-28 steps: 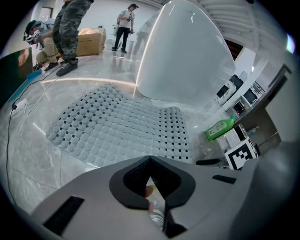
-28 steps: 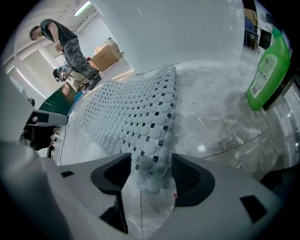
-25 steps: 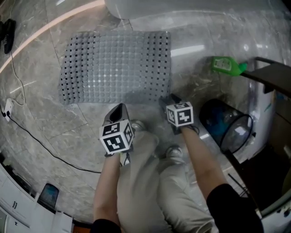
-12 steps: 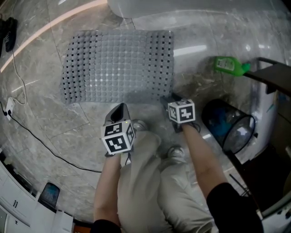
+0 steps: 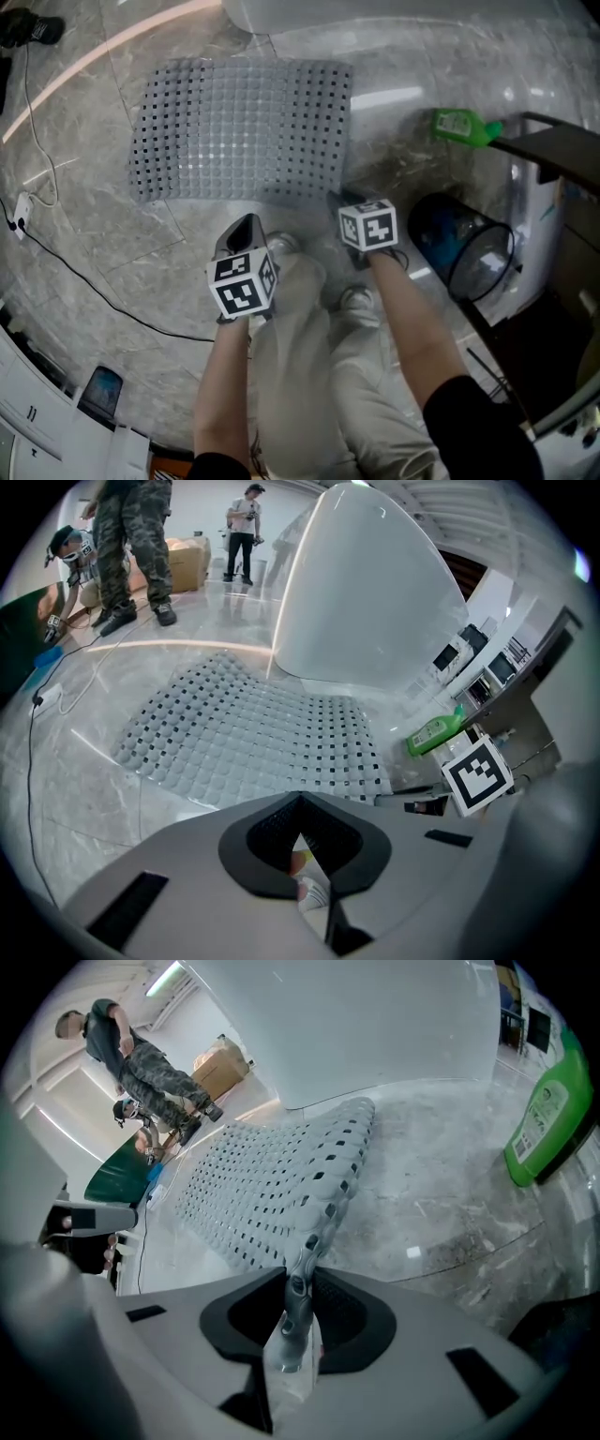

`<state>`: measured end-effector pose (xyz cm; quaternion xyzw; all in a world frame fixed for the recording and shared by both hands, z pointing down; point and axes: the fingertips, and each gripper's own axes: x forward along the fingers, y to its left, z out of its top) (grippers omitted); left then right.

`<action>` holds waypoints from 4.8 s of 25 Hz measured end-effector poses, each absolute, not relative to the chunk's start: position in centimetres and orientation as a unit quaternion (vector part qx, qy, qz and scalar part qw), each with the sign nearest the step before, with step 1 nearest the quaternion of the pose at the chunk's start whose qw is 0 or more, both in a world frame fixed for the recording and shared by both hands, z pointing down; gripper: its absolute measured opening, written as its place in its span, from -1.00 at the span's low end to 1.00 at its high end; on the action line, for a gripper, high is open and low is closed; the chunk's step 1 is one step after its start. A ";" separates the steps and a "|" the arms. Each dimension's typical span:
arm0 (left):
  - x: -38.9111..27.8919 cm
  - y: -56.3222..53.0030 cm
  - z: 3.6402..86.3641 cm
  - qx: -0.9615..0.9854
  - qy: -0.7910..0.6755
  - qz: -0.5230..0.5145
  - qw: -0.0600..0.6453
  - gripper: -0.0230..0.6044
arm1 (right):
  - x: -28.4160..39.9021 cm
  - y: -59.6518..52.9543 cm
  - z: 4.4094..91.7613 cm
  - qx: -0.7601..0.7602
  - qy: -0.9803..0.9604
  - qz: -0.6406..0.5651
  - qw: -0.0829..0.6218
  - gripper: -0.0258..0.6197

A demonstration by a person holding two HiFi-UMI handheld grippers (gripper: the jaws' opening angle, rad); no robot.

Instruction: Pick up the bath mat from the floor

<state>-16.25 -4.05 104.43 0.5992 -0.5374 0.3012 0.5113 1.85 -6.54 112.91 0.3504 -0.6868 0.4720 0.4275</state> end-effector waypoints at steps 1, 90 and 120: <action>-16.3 -4.0 104.0 0.599 -0.537 0.302 0.511 -0.95 | 1.8 -6.5 112.4 0.351 -0.686 0.471 0.429 -0.63; -6.3 3.2 51.2 0.595 -0.561 0.230 0.527 -0.95 | 8.5 0.6 52.2 0.370 -0.733 0.428 0.378 -0.75; 4.1 12.5 43.3 0.636 -0.557 0.206 0.493 -0.95 | 15.2 8.8 41.3 0.339 -0.779 0.440 0.289 -0.77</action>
